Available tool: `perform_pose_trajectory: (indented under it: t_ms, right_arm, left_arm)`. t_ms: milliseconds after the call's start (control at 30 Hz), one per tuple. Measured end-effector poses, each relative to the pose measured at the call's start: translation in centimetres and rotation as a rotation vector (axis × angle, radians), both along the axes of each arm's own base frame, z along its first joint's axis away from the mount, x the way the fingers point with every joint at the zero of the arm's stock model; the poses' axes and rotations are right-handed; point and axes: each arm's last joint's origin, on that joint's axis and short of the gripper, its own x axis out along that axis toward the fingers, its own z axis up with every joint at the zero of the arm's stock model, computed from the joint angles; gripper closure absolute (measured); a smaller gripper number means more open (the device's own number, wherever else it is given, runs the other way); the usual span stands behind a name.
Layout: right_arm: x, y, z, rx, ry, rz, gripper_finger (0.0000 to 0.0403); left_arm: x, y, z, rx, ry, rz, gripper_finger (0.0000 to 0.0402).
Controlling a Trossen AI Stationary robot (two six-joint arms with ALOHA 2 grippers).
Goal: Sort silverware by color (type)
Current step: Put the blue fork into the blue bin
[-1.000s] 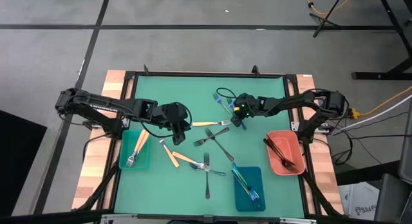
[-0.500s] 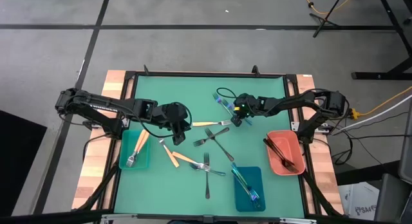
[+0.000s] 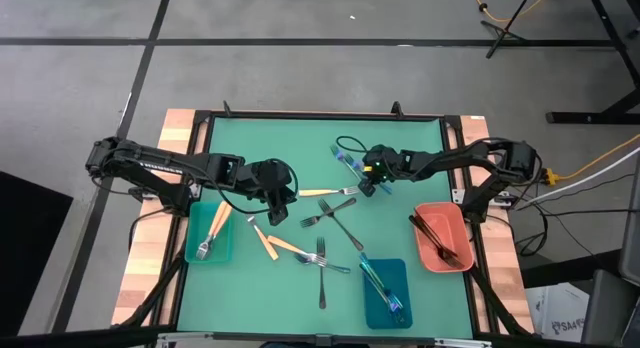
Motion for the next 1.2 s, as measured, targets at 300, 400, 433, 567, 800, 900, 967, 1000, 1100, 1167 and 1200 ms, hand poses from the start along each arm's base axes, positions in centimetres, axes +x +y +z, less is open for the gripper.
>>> perform_pose_trajectory:
  t_ms: [300,400,433,567,800,900,967,1000,1100,1167,1200]
  right_arm:
    - [1.1,-0.4,2.1,-0.062,-0.058,0.055,0.0402]
    - [1.4,-0.5,2.6,-0.08,-0.066,0.076,0.0402]
    - [1.6,-0.6,2.9,-0.089,-0.072,0.083,0.0402]
    - [2.6,-0.9,4.2,-0.123,-0.112,0.125,0.0402]
    - [4.2,-1.0,6.5,-0.136,-0.197,0.249,0.0402]
    - [5.0,-0.5,7.3,-0.17,-0.215,0.32,0.0402]
    - [5.5,0.2,7.8,-0.202,-0.22,0.379,0.0402]
    - [5.7,0.7,7.9,-0.219,-0.22,0.413,0.0402]
    - [6.1,2.0,8.1,-0.269,-0.212,0.515,0.0402]
    - [6.3,3.0,8.1,-0.304,-0.202,0.586,0.0402]
    - [6.4,3.5,8.1,-0.322,-0.196,0.622,0.0402]
  left_arm:
    - [0.0,0.0,0.0,0.0,0.0,0.001,0.0319]
    - [0.0,0.0,0.0,-0.001,0.0,0.001,0.0319]
    - [0.0,0.0,0.0,0.0,0.0,0.001,0.0319]
    - [0.0,0.0,0.0,-0.002,0.0,0.003,0.0319]
    - [-0.1,1.0,0.2,-0.038,-0.015,0.076,0.0319]
    - [-0.3,1.8,0.4,-0.04,-0.021,0.108,0.0319]
    - [-0.4,2.4,0.5,-0.042,-0.026,0.132,0.0319]
    - [-0.4,2.8,0.6,-0.042,-0.032,0.146,0.0319]
    - [-0.7,3.7,0.7,-0.047,-0.034,0.177,0.0319]
    - [-0.7,4.3,0.8,-0.062,-0.044,0.186,0.0319]
    - [-0.7,4.6,0.8,-0.07,-0.043,0.19,0.0319]
